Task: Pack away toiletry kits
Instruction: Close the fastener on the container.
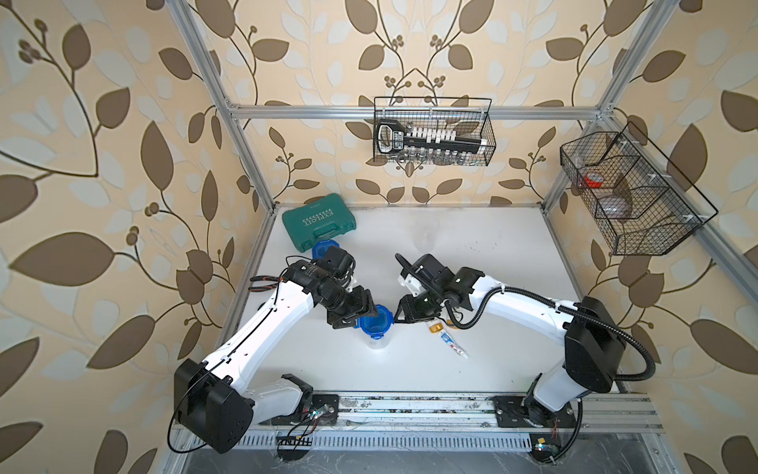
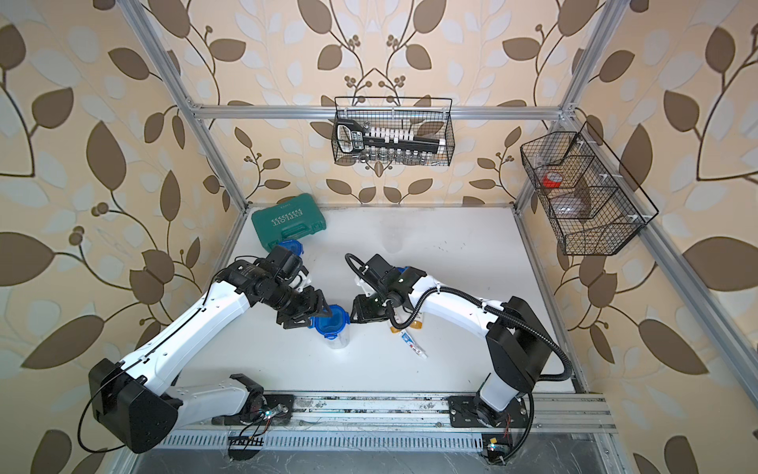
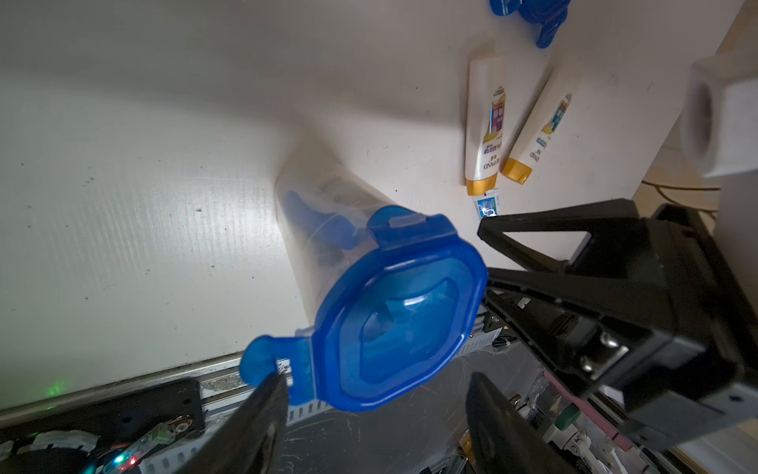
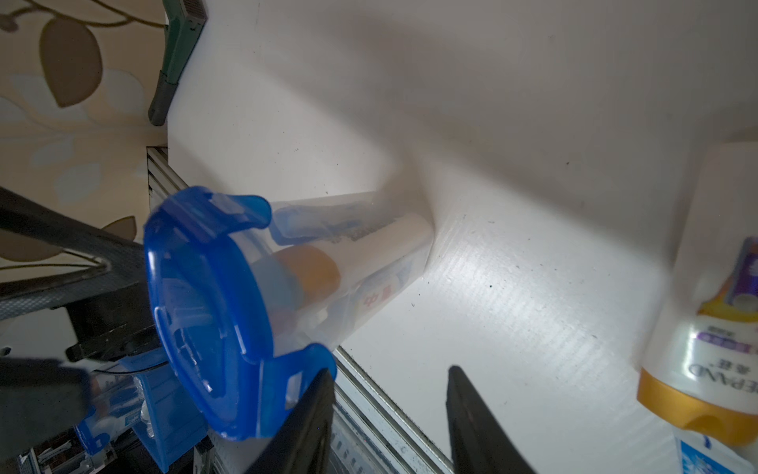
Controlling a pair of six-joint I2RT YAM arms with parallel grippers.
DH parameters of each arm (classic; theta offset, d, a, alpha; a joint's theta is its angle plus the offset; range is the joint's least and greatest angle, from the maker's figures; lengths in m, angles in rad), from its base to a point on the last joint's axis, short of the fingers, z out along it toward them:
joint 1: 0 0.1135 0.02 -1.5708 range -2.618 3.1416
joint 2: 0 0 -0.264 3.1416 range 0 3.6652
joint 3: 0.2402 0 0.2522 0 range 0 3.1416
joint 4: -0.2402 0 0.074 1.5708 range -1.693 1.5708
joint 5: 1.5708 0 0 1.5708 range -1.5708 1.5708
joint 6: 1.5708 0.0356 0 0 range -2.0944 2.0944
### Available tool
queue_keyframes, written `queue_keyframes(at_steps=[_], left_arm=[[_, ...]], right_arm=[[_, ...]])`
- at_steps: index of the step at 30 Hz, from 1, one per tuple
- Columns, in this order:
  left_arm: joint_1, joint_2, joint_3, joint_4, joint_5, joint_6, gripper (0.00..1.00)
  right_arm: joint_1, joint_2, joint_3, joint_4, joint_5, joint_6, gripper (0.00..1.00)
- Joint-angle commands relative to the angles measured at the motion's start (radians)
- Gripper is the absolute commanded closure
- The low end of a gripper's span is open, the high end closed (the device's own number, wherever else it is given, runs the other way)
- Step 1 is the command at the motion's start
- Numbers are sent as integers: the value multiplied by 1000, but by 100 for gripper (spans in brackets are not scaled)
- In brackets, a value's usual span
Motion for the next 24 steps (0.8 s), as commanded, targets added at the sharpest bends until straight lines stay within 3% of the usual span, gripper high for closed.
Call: queue_keyframes(at_steps=[1,24], left_arm=[[4,4,-22,20,37,7,30],[4,23,-90,169,113,-52,30]], right_arm=[[16,26,21,11,-21,12,55],[45,73,72,59,-88,-3,55]])
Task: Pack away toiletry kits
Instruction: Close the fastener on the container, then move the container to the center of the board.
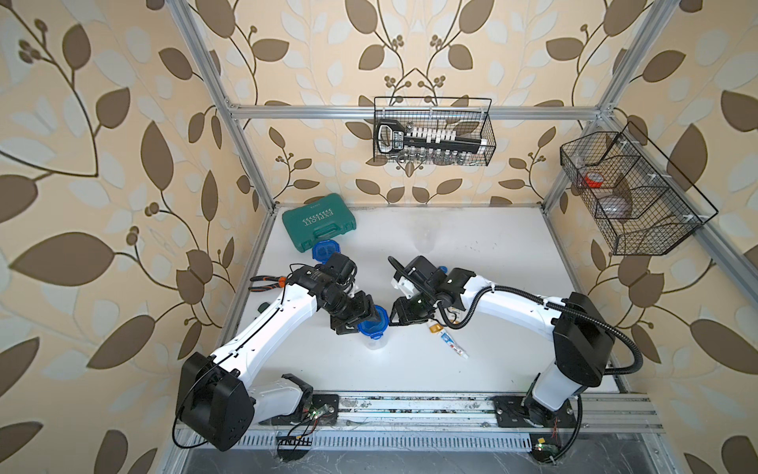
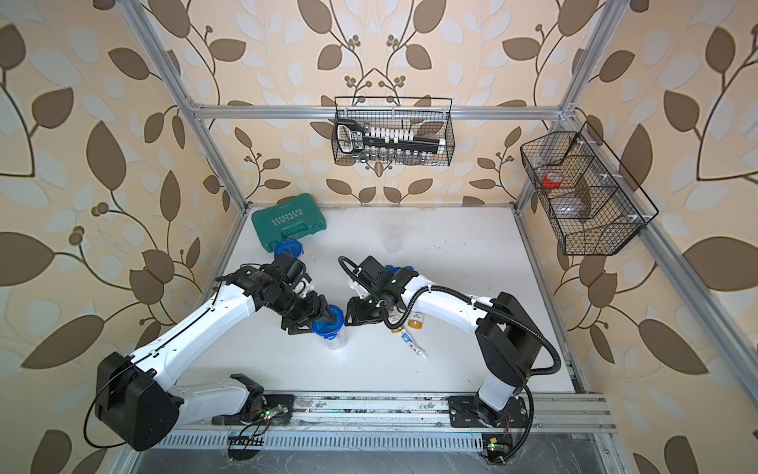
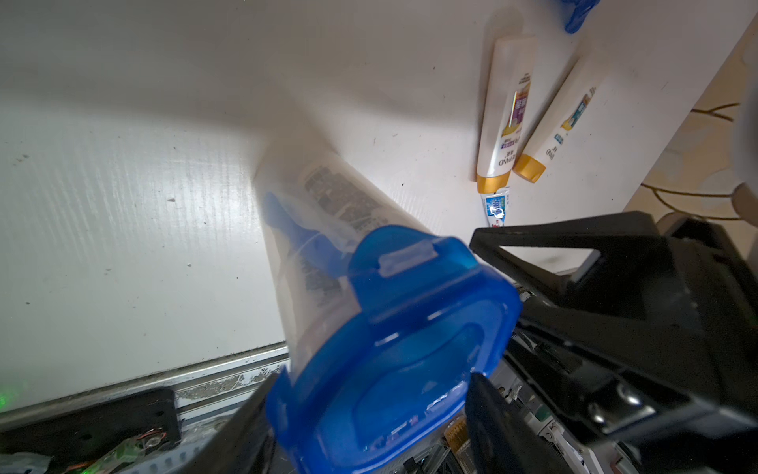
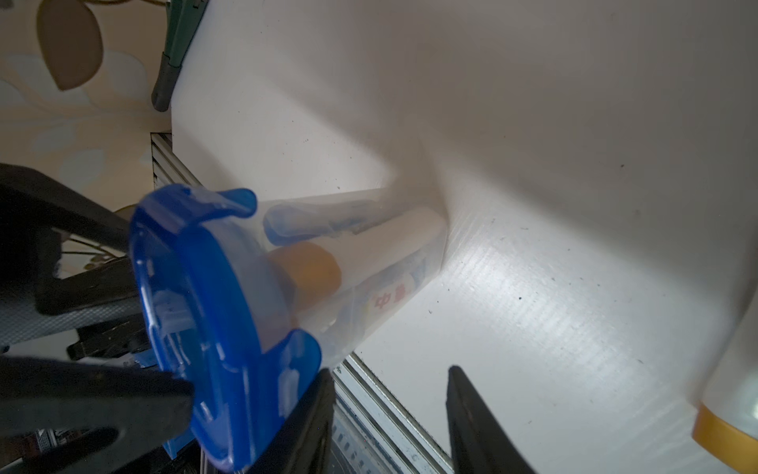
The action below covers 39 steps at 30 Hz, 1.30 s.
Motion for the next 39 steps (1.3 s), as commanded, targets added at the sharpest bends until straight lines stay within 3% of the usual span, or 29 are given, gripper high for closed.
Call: queue_keyframes(at_steps=[1,7,10,14,19,22,26,30,39], left_arm=[[4,14,-2,82,61,-2,30],[4,30,26,29,25,36,29],[4,35,63,-38,-26,75,21],[4,51,141,-141,-106,112,1],[-1,52,228,-252,-222,125,1],[-47,57,282,-294,-314,70,1],[-137,78,316,-300,-452,-94,1],[-213,117,324,-267,-495,-245,1],[-319,203,343,-224,-577,-418,1]], right_arm=[[21,17,43,45,-63,-8,55],[18,6,39,28,-47,-13,55],[-5,-24,1,23,-35,-1,55],[-80,-92,-86,24,-16,20,54],[-138,-174,-157,4,4,5,46],[-142,-202,-166,-22,24,-13,42],[-157,-230,-174,-23,22,-28,38],[-171,-251,-182,-31,7,-63,36],[-282,-358,-271,-50,-75,-134,25]])
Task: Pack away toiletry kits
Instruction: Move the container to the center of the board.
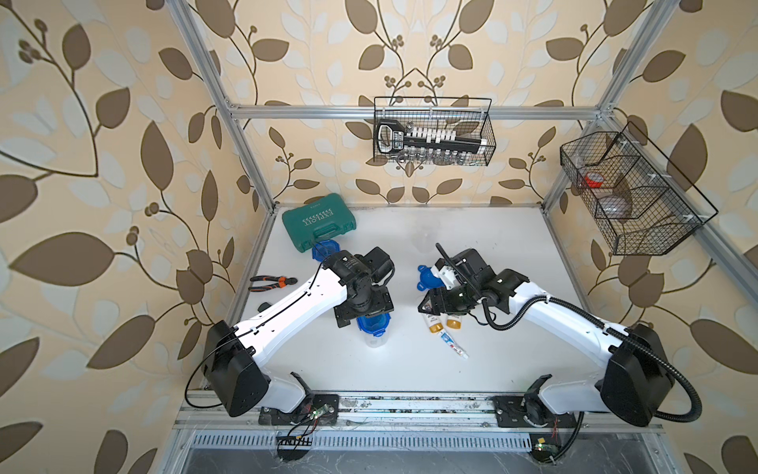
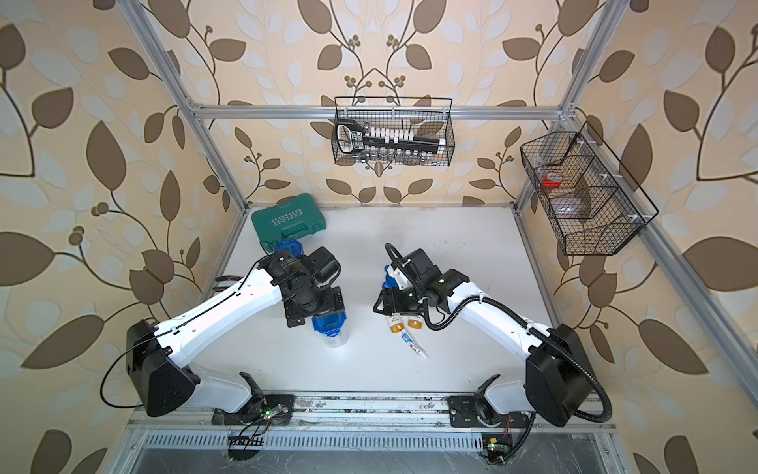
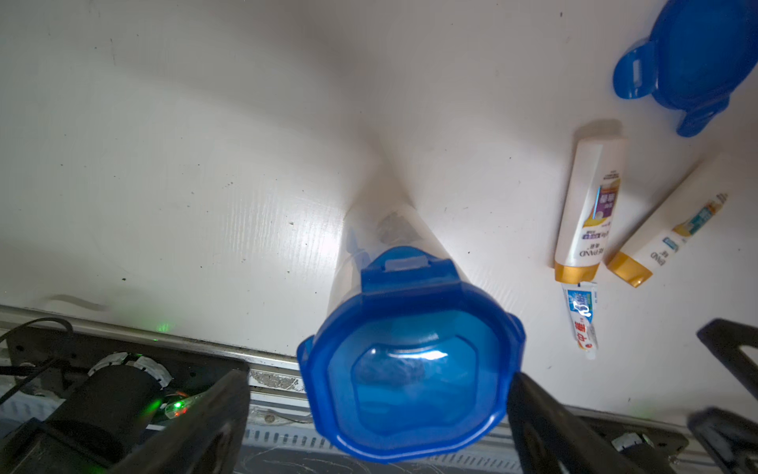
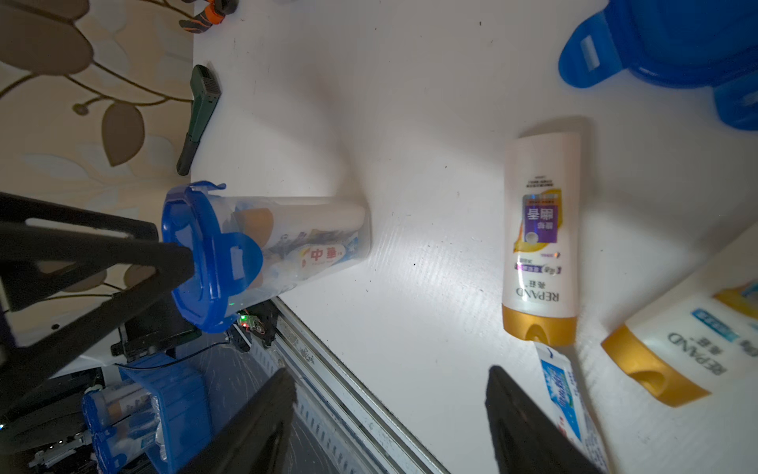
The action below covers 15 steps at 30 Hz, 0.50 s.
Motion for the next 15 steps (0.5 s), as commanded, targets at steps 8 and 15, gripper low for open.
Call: queue_keyframes(at_steps=[8,15], left_arm=[[-59,98,28,40,-83,-162,1],[-65,133,19,20,-92,-151,1]], right_arm=[[-93,-84,-78,-50,-106,-99,24],[-111,-93,-88,-38,-113,-99,24]])
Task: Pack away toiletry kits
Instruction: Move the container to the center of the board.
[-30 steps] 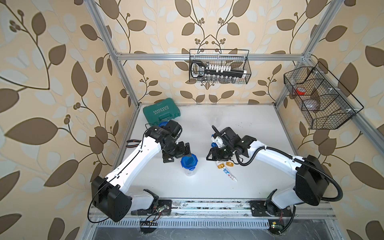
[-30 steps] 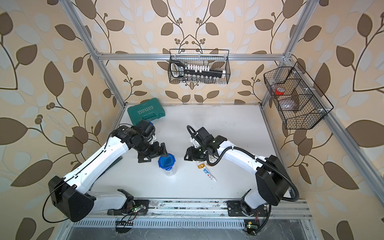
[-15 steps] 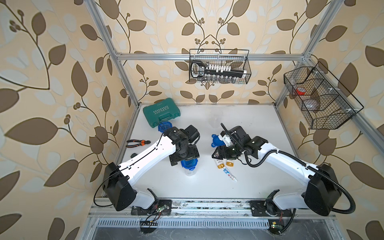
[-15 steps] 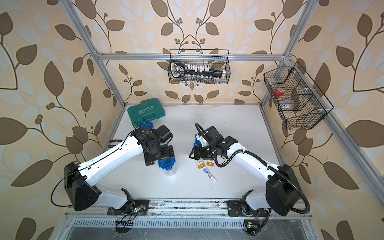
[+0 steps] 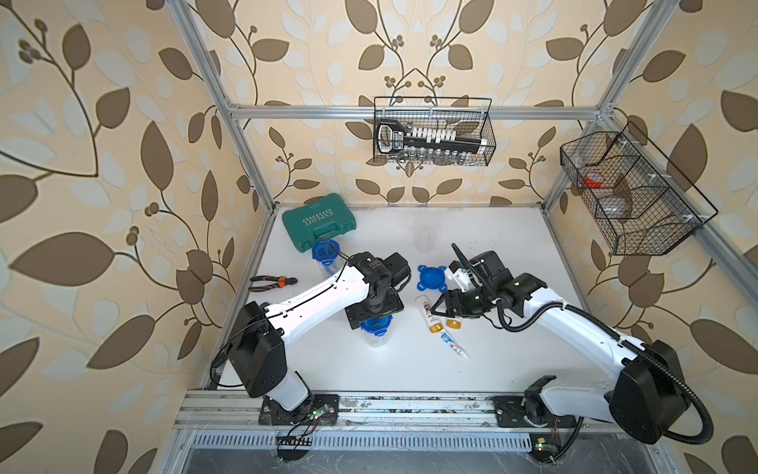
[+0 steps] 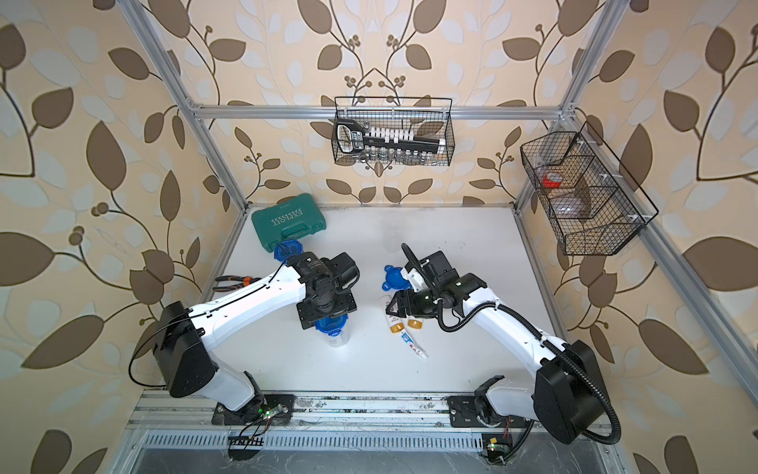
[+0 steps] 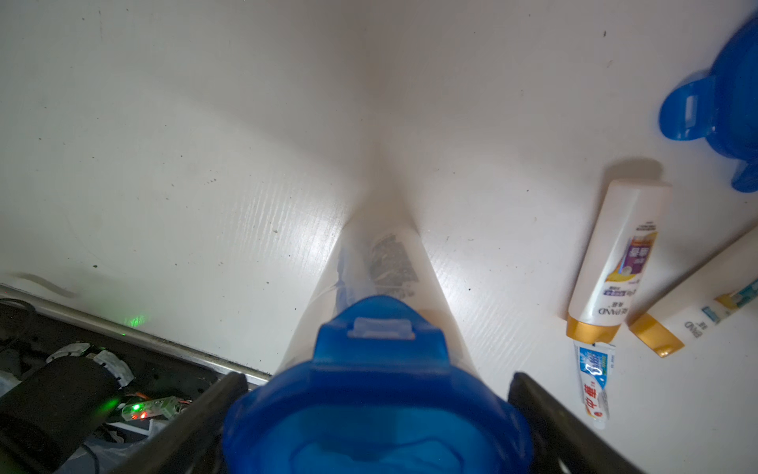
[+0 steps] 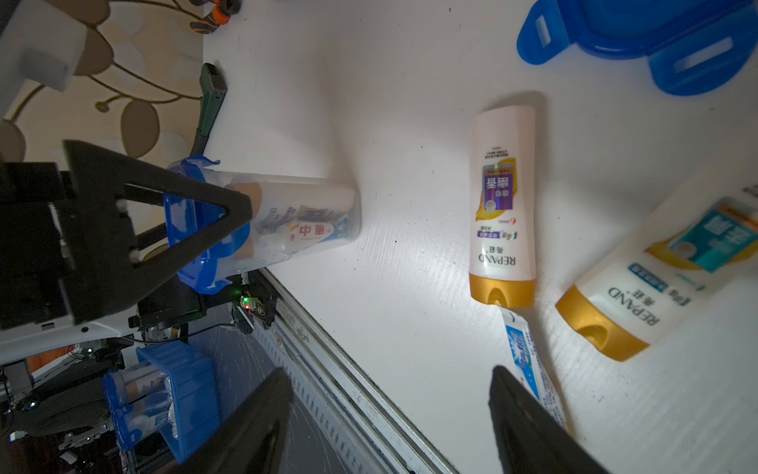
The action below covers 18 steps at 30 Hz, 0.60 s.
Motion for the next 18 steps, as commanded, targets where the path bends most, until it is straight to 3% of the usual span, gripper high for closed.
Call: queue_keyframes(at_steps=[1,11,18], left_arm=[[-7,4,-2,-16,-33,-9,3],[28,21,54,-59,-56,110,32],[213,75,167,-5,12,387,33]], right_arm=[[-7,-16,-11,-7,-21,-15,24],[-62,-46,26,-35,29,1,24],[-127,-76,82,-105,79,-8,24]])
